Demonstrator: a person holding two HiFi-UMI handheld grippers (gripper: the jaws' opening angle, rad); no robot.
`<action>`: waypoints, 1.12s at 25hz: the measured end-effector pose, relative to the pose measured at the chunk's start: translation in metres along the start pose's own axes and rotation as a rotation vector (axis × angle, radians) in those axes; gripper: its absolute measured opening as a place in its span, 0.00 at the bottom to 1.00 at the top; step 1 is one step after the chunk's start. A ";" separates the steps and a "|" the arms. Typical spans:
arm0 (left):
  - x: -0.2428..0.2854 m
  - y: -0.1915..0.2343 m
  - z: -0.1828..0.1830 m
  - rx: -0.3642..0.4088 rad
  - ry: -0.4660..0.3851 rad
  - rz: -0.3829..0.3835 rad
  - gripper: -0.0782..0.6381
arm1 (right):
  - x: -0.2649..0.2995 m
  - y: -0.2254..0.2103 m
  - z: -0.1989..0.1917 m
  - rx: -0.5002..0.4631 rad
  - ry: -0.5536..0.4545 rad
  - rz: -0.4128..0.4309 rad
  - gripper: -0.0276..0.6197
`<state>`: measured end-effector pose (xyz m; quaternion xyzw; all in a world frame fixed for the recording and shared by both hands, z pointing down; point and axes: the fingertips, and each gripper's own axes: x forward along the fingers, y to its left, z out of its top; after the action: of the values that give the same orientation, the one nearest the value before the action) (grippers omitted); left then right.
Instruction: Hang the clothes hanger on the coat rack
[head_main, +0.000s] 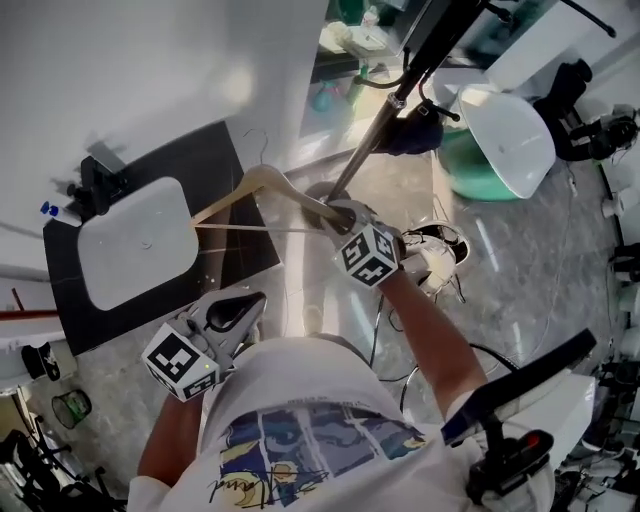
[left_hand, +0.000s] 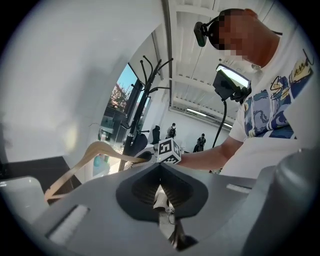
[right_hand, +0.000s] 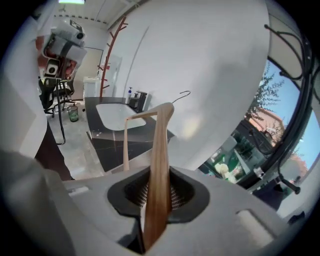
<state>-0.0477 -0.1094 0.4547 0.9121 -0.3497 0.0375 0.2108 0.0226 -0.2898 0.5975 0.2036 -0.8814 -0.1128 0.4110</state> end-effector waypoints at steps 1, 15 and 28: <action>0.002 -0.003 -0.002 0.005 0.006 -0.015 0.11 | -0.011 -0.008 0.003 0.012 -0.012 -0.023 0.15; 0.064 -0.024 0.013 0.123 0.030 -0.253 0.11 | -0.224 -0.176 0.045 0.040 -0.141 -0.395 0.14; 0.098 -0.034 0.021 0.138 0.019 -0.264 0.11 | -0.369 -0.308 0.077 0.007 -0.253 -0.563 0.14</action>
<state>0.0464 -0.1559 0.4442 0.9621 -0.2212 0.0418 0.1540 0.2584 -0.3953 0.1854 0.4258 -0.8348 -0.2437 0.2499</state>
